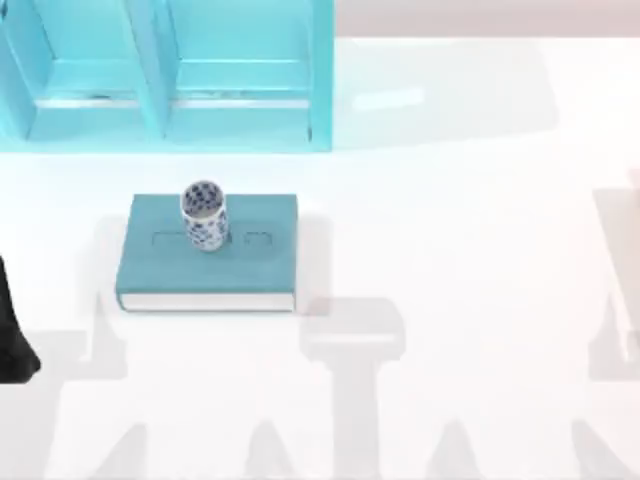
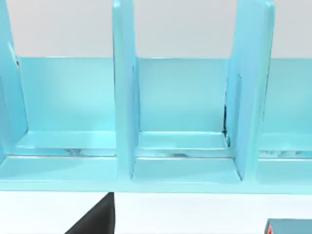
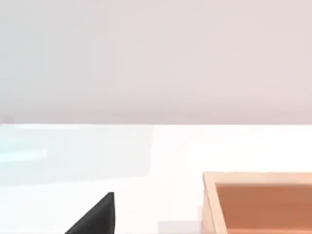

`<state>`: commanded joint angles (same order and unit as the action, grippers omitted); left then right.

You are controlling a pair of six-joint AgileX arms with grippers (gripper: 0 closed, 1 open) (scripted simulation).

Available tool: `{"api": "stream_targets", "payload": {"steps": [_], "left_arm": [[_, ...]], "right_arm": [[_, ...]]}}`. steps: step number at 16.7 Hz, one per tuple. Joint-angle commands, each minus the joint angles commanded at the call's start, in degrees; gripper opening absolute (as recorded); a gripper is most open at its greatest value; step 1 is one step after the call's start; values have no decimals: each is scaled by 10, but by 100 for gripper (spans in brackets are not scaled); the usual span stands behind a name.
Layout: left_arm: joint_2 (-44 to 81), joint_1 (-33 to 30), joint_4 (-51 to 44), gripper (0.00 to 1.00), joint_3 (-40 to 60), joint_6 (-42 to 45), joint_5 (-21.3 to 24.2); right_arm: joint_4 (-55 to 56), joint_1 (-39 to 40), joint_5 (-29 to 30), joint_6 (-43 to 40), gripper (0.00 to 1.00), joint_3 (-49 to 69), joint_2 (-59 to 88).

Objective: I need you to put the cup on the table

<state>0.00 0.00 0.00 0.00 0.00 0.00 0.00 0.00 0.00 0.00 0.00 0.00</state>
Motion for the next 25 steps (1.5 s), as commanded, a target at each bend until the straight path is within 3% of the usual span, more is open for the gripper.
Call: {"api": "stream_targets", "payload": {"steps": [5, 10, 17, 25], "left_arm": [[0, 0, 0, 100, 0, 0, 0], [0, 0, 0, 100, 0, 0, 0], [0, 0, 0, 100, 0, 0, 0], [0, 0, 0, 100, 0, 0, 0]], "right_arm": [[-16, 10, 5, 5, 100, 27, 22], [-87, 71, 27, 45, 100, 171, 140], [-227, 224, 76, 175, 100, 538, 429], [-420, 418, 164, 368, 100, 1016, 870]]}}
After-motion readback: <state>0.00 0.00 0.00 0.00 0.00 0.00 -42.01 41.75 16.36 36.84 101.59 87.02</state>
